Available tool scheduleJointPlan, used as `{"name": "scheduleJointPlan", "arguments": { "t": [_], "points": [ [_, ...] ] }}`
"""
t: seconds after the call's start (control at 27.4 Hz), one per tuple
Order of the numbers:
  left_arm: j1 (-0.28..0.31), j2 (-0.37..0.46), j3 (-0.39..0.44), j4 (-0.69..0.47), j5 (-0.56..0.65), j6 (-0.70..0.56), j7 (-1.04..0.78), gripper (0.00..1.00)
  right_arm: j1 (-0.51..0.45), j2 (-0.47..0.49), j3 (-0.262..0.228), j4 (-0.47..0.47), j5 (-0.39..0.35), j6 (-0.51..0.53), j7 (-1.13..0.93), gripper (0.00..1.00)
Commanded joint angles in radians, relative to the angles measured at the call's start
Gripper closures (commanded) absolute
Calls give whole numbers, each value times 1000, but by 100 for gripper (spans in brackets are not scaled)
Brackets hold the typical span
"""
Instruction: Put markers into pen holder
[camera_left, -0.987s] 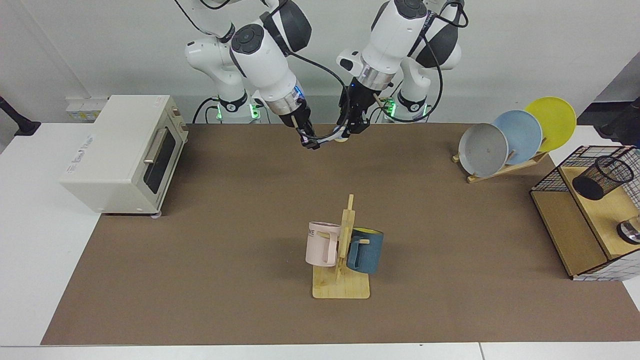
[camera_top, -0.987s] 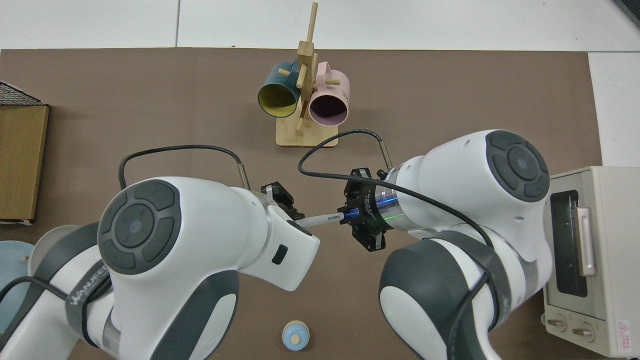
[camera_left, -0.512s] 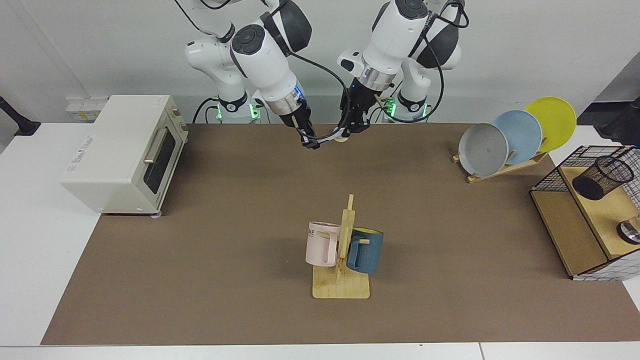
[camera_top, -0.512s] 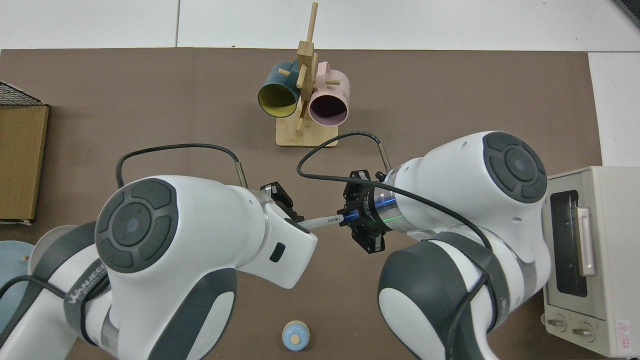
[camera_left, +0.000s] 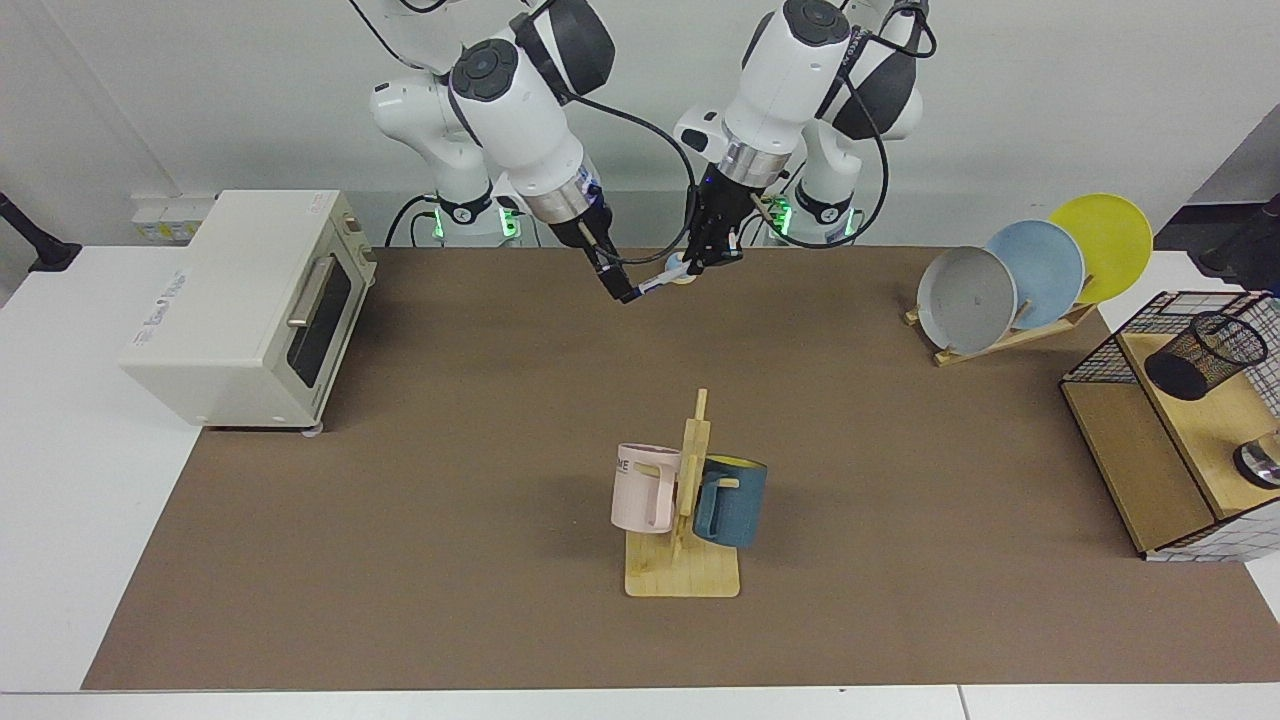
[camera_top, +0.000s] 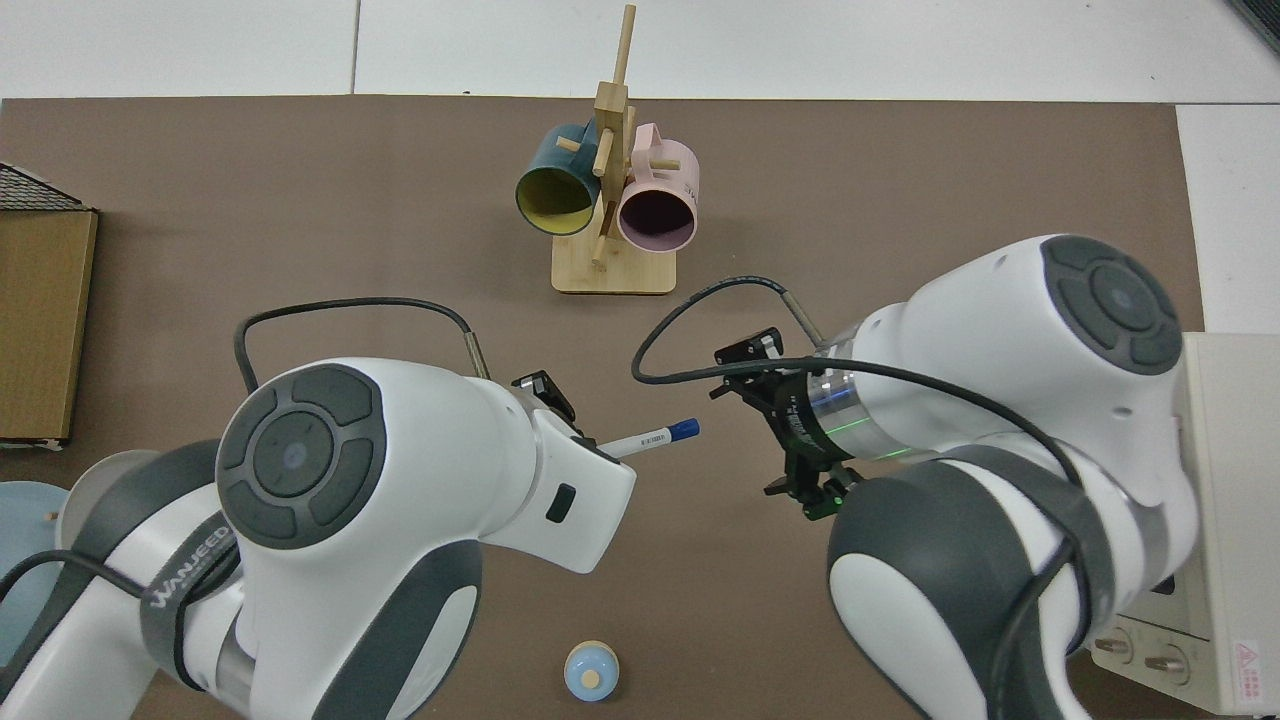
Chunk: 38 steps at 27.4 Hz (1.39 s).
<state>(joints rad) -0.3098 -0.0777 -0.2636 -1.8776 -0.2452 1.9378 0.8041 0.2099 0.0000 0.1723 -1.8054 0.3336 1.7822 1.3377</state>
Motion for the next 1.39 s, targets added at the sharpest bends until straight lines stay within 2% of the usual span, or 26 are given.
{"name": "scheduleJointPlan", "arguments": {
  "t": [0.0,0.29,0.37,0.44,0.62,0.84,1.35],
  "points": [
    [-3,-31,15,-28,46,-20,-17,100,-96,-38,6,0,-77,-111,-355,0],
    [17,-33,17,-28,112,-45,-17,100,-141,-40,-8,17,-273,-219,-780,0],
    [34,-33,17,-28,145,-65,-17,100,-141,-43,-8,27,-344,-228,-885,0],
    [49,-34,17,-28,165,-92,-16,100,-144,-63,-11,29,-370,-215,-951,0],
    [74,-36,20,-28,259,-154,-14,100,-175,-72,-27,31,-380,-184,-1057,0],
    [126,-36,20,-18,401,-212,7,100,-218,-81,-27,27,-360,-133,-1066,0],
    [290,4,20,41,770,-186,306,100,-250,-87,-27,27,-347,-132,-1062,0]
  ]
}}
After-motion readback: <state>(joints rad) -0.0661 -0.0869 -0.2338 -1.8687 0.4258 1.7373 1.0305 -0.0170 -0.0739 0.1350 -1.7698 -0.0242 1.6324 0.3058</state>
